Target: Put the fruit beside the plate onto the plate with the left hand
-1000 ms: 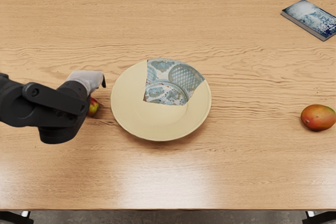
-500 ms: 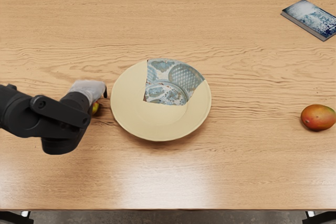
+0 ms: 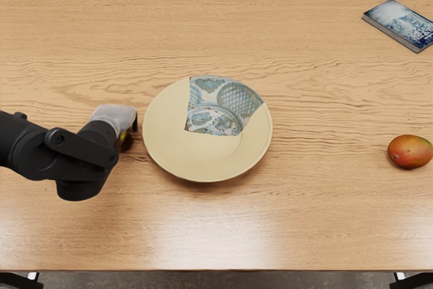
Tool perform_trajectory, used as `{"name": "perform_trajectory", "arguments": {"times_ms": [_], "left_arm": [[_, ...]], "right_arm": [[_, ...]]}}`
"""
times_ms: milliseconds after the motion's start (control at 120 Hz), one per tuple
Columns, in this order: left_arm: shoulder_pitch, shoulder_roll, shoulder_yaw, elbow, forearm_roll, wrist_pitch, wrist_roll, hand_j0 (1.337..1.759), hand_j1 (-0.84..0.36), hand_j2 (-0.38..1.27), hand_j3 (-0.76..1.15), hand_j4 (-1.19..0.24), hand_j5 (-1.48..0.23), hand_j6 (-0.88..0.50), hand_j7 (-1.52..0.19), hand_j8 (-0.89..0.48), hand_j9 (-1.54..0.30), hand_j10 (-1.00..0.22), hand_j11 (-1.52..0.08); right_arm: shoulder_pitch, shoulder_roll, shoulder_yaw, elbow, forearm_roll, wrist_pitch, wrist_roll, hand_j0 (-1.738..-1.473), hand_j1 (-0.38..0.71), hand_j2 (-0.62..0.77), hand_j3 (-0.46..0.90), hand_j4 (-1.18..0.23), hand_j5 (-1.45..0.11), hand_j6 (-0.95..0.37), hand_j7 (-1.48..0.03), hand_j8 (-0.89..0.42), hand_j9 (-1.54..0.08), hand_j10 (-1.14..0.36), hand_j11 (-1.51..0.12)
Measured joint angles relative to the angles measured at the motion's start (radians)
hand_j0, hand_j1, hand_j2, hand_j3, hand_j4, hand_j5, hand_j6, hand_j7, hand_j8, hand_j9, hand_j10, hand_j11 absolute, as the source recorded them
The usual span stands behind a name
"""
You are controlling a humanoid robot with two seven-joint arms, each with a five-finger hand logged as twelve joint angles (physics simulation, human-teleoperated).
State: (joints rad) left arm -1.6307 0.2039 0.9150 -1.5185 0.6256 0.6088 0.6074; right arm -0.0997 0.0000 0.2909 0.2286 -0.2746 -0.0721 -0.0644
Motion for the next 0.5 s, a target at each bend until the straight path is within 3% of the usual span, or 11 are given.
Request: {"name": "perform_trajectory", "arguments": {"times_ms": [142,242,250,308,342,417,500], "left_arm": [[0.0,0.0,0.003,0.008,-0.012,-0.002,0.004,1.609,-0.33,0.06,0.42,-0.64,-1.03,-0.43,-1.03,-0.32,-1.05,-0.46,-1.05],[0.0,0.0,0.004,0.016,-0.015,-0.002,0.006,1.579,-0.27,0.01,0.39,-0.71,-1.1,-0.49,-1.09,-0.36,-1.1,-0.51,-1.11],[0.0,0.0,0.004,0.017,-0.016,-0.002,0.006,1.575,-0.27,0.04,0.33,-0.72,-1.1,-0.5,-1.09,-0.37,-1.1,-0.52,-1.11],[0.003,0.0,0.006,0.027,-0.018,-0.002,0.005,1.546,-0.25,-0.02,0.48,-0.75,-1.13,-0.52,-1.11,-0.38,-1.12,-0.55,-1.13],[0.003,-0.001,0.009,0.031,-0.019,-0.002,0.005,1.548,-0.25,-0.02,0.44,-0.75,-1.15,-0.53,-1.12,-0.39,-1.13,-0.55,-1.15],[0.006,-0.003,0.015,0.036,-0.021,-0.002,0.005,1.521,-0.25,-0.1,0.59,-0.77,-1.18,-0.5,-1.15,-0.38,-1.15,-0.55,-1.18],[0.005,-0.003,0.018,0.039,-0.024,-0.001,0.005,1.503,-0.25,-0.09,0.61,-0.79,-1.2,-0.49,-1.17,-0.37,-1.16,-0.56,-1.2]], "right_arm": [[0.0,0.0,0.0,0.0,0.0,0.0,0.0,-1.658,-0.31,-0.01,0.0,-0.04,-0.05,-0.04,-0.05,-0.04,-0.05,-0.04,-0.05],[0.0,0.0,0.0,0.0,0.0,0.0,0.0,-1.658,-0.31,-0.01,0.0,-0.04,-0.05,-0.04,-0.05,-0.04,-0.05,-0.04,-0.05],[0.0,0.0,0.0,0.0,0.0,0.0,0.0,-1.658,-0.31,-0.01,0.0,-0.04,-0.05,-0.04,-0.05,-0.04,-0.05,-0.04,-0.05],[0.0,0.0,0.0,0.0,0.0,0.0,0.0,-1.658,-0.31,-0.01,0.0,-0.04,-0.05,-0.04,-0.05,-0.04,-0.05,-0.04,-0.05],[0.0,0.0,0.0,0.0,0.0,0.0,0.0,-1.658,-0.31,-0.01,0.0,-0.04,-0.05,-0.04,-0.05,-0.04,-0.05,-0.04,-0.05],[0.0,0.0,0.0,0.0,0.0,0.0,0.0,-1.658,-0.31,-0.01,0.0,-0.04,-0.05,-0.04,-0.05,-0.04,-0.05,-0.04,-0.05],[0.0,0.0,0.0,0.0,0.0,0.0,0.0,-1.658,-0.31,-0.01,0.0,-0.04,-0.05,-0.04,-0.05,-0.04,-0.05,-0.04,-0.05]]}}
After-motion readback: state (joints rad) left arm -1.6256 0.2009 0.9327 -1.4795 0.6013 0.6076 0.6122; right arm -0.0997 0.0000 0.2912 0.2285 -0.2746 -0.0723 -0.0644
